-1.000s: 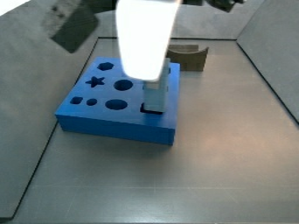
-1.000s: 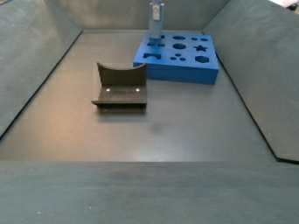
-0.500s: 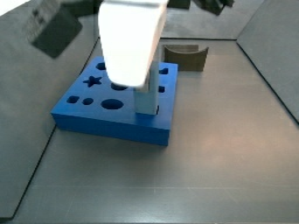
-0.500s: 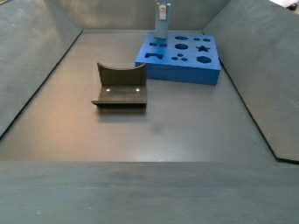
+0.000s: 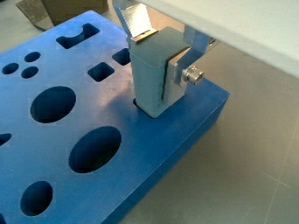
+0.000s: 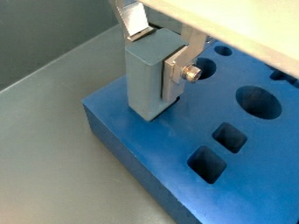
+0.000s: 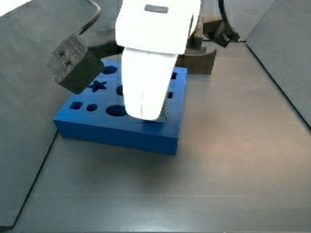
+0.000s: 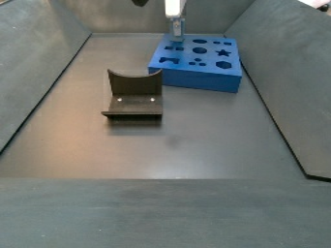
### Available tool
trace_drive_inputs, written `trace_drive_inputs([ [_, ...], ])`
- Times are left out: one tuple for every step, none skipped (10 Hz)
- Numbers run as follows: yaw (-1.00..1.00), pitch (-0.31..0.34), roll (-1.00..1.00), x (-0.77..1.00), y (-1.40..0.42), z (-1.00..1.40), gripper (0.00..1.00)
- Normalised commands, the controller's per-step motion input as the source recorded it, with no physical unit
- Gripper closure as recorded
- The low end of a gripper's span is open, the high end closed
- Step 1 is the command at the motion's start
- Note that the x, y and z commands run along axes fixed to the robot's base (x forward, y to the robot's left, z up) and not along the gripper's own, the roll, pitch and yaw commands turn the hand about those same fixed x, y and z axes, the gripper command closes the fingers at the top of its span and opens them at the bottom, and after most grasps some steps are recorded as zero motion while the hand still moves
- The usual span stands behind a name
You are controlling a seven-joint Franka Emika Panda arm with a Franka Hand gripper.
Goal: Insert the rectangle object.
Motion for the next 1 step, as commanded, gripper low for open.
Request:
trace_drive_inputs([
  [0.0, 0.0, 0.0, 0.0, 0.0, 0.0, 1.0],
])
